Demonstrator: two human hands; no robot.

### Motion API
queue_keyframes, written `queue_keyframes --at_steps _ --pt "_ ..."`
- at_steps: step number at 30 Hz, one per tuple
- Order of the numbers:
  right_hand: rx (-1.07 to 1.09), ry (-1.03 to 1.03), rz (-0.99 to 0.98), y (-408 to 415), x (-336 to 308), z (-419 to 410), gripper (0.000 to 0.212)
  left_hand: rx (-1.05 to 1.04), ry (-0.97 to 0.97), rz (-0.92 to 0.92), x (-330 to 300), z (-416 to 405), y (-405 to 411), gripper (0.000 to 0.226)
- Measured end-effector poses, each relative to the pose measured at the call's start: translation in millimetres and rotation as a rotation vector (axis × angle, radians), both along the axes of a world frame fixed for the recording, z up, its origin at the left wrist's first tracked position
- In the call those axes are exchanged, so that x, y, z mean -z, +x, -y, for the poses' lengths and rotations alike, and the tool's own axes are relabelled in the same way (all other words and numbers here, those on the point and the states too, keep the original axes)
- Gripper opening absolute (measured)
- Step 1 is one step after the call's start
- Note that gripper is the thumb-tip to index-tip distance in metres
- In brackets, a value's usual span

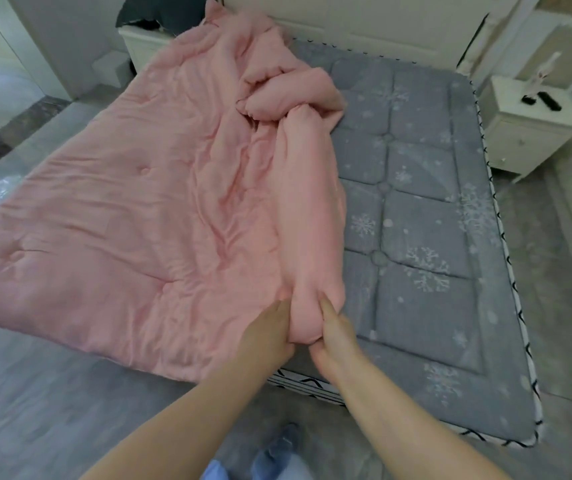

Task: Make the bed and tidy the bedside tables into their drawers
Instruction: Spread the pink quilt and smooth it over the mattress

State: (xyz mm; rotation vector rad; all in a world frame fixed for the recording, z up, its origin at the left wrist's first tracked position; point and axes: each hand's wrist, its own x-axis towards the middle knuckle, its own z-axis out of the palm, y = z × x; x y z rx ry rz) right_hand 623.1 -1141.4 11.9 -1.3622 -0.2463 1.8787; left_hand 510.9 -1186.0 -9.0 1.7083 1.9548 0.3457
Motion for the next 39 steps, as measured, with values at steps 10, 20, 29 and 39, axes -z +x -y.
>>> queue_keyframes --at_steps 10,20,29,39 --pt "0.078 -0.048 -0.241 13 -2 -94 0.029 -0.012 0.188 0.152 -24 4 -38 0.053" --pt "0.035 0.097 0.078 53 1 -159 0.037 0.06 -0.136 0.099 7 -14 -76 0.04" --pt "-0.427 0.72 0.939 78 -45 -65 0.029 -0.48 -0.598 1.252 -60 -94 2 0.073" --pt "-0.618 0.444 0.588 109 12 -42 0.024 -0.713 -0.432 0.813 -6 -116 62 0.044"
